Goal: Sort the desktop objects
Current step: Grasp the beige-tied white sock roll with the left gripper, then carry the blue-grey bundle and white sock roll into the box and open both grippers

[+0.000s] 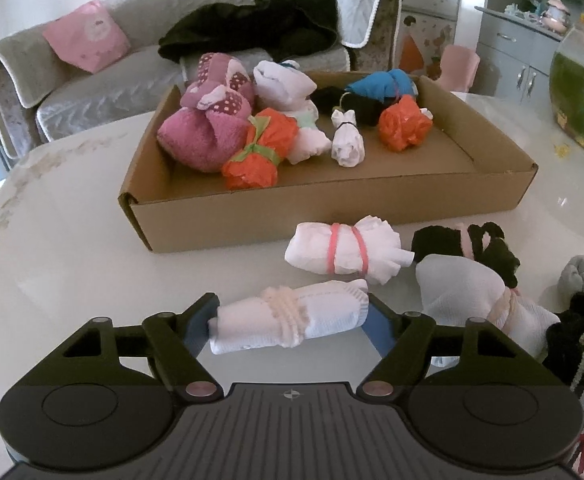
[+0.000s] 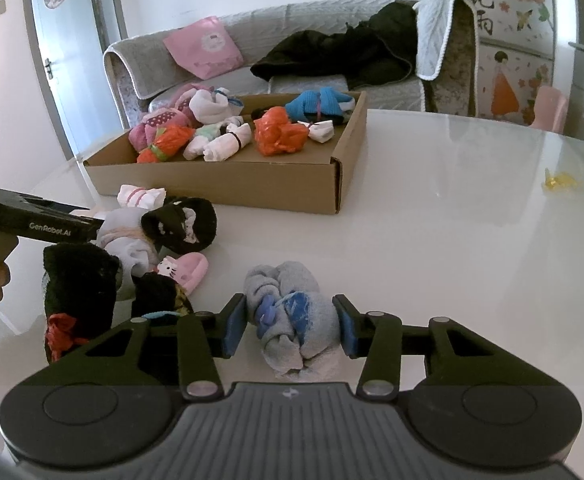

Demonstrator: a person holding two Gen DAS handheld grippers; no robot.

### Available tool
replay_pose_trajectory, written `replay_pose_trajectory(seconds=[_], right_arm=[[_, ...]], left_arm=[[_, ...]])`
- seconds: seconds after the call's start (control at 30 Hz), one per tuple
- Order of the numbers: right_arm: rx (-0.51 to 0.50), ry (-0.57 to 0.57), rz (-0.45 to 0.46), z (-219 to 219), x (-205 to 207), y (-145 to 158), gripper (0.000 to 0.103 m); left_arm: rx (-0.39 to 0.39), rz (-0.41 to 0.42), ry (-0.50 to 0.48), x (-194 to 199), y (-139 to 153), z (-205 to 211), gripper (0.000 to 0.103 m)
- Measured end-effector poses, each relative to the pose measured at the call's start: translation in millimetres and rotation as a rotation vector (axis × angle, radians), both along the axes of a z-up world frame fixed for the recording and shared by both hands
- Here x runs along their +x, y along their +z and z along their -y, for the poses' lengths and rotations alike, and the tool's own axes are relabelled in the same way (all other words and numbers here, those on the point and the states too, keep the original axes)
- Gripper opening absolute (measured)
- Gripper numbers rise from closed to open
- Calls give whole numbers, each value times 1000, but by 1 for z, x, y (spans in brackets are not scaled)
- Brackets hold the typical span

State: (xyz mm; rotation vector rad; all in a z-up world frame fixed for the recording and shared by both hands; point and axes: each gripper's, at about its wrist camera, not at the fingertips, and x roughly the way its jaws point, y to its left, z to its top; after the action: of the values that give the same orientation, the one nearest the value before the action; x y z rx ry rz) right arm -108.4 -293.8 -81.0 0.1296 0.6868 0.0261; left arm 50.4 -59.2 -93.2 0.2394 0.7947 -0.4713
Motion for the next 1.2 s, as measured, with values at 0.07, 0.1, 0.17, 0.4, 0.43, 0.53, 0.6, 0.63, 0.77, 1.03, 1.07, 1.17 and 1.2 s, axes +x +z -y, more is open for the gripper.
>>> replay_pose_trajectory(seconds=[0.07,0.1,0.17,0.4,0.43,0.53,0.6,0.63,0.77,1.03,1.07,1.17,1.2], right_arm=[[1,0,0,0,0,0,41],[3,0,0,1,0,0,41],[3,-4,1,2,0,0,41],[15,-19,0,9,0,-1,41],[17,-23,0,11,0,0,41],[17,-34,1,15,-3,0,41],[18,-38,3,17,-6,0,41],[24,-43,2,18,-6,0,41],[37,-58,-6,21,-11,3,41],[30,-52,27,22,-22,29,41],[27,-51,34,22,-22,34,41],[16,-42,55,21,-21,49,41],[7,-39,64,20,-20,54,41]], left_arm=[[5,3,-3,-2,0,-1,80],[8,5,-4,-3,0,-2,80],[13,8,-3,-7,2,-3,80],[4,15,37,-25,18,-20,80],[0,13,49,-29,22,-25,80],[-14,15,75,-42,36,-39,80],[-12,27,89,-52,45,-46,80],[-18,35,93,-58,51,-51,80],[-26,66,99,-75,68,-63,80],[-48,85,112,-84,89,-79,80],[-52,86,113,-85,93,-80,80],[-50,109,108,-87,106,-78,80],[-50,121,105,-87,111,-77,80]])
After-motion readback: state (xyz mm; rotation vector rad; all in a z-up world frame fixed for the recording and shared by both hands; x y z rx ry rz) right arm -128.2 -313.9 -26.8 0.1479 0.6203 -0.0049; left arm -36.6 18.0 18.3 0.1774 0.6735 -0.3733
